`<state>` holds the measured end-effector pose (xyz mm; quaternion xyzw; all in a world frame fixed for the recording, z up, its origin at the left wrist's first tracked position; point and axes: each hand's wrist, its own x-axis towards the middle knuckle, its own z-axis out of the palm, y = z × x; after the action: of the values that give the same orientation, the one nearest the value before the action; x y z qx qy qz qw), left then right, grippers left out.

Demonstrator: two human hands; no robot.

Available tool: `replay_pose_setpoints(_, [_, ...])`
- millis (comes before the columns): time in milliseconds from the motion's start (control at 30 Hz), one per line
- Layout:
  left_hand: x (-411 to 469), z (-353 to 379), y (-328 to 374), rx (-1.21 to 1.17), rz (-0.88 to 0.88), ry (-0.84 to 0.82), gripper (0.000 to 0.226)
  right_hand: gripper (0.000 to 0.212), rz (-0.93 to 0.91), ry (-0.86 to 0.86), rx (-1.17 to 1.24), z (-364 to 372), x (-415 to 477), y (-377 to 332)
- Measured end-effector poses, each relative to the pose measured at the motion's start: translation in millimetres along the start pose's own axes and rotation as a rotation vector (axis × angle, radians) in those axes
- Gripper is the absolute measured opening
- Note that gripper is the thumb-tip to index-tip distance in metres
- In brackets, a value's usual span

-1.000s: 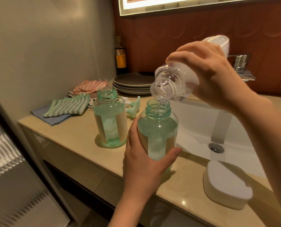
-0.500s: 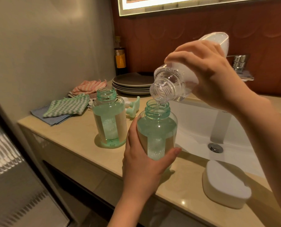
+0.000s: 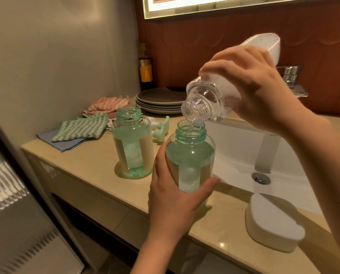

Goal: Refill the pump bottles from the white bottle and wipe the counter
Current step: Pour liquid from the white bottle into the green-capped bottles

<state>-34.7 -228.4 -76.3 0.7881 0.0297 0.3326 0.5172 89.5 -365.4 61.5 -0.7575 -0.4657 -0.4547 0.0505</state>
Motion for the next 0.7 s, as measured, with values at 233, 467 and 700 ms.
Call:
replay_pose_setpoints(233, [-0.1,-0.2,-0.5,-0.005,-0.015,-0.006,0.097,0.066,0.0,0.023,-0.019,-0.6,0.2,0.3])
replay_pose_setpoints(467, [0.0,-0.2,0.5,-0.004,-0.02,-0.004,0.098,0.068,-0.01,0.027,-0.046,-3.0,1.5,-1.1])
replay_pose_setpoints(700, [0.3,0.2,0.9,0.004,-0.012,0.0,0.099,0.062,-0.018,0.036,-0.054,-5.3,2.7,-3.2])
